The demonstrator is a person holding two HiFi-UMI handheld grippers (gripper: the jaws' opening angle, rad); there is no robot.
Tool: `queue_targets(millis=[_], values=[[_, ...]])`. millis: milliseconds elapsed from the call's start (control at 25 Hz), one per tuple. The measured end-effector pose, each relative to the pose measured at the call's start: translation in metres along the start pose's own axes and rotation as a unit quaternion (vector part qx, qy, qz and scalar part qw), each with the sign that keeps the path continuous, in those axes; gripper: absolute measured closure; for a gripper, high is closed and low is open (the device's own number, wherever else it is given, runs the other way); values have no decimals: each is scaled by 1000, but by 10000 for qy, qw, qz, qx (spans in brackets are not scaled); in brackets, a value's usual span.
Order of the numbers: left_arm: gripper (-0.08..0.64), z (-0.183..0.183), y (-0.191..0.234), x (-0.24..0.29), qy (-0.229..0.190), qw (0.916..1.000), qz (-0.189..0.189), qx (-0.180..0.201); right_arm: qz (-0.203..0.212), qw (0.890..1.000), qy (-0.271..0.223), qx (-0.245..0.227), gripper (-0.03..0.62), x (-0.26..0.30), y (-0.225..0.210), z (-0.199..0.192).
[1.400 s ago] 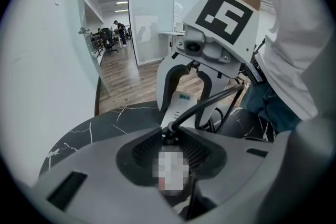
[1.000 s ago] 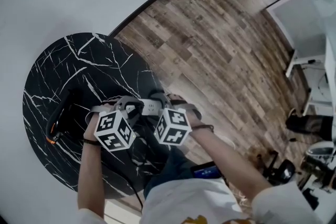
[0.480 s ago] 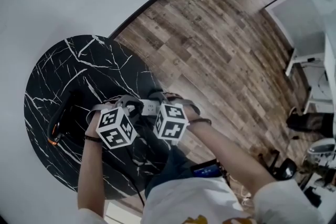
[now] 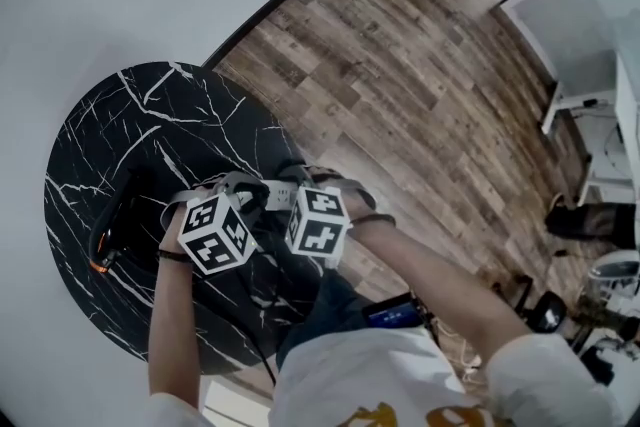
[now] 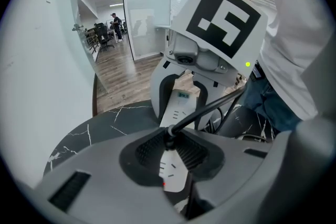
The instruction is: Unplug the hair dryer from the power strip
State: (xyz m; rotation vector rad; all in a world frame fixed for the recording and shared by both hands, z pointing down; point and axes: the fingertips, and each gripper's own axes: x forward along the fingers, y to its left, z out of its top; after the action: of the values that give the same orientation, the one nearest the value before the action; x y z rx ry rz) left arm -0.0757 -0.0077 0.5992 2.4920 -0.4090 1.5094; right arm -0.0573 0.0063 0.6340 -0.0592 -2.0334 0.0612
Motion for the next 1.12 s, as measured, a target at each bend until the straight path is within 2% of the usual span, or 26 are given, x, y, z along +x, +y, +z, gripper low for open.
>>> queue_targets(millis=[120,280,360,440,600,680,800,880,960,1120], values=[[499,-1,-1,0,2,10000,59,20,52,10000,73,25,327,2,2,0],[499,-3,1,0,77,9989,454,108,44,10000,26,25,327,3,1,1],[500,-2,-1,1,166,9984,524,148,85,9999,34,58,327,3,4,1],[502,-4,-3,3,265,9992,288,51,100,9999,68,75,327,4,5,0],[502,-5,-3,5,556,9975,-423,-140,32,9999,73,73,327,5,4,-2],[502,-4,-2,5,569,9973,-441,-117,21,9999,66,97,327,5,3,-2],[505,-7,-2,4,601,9981,58,120,15,9999,83,134,327,8,3,0],[506,-9,-4,3,622,9976,290,79,27,9999,103,99,325,9,5,0],[506,-10,-4,4,637,9978,133,-117,28,9999,117,60,325,8,5,0],[505,-8,-2,4,623,9960,-458,-449,27,10000,41,71,325,7,5,4]])
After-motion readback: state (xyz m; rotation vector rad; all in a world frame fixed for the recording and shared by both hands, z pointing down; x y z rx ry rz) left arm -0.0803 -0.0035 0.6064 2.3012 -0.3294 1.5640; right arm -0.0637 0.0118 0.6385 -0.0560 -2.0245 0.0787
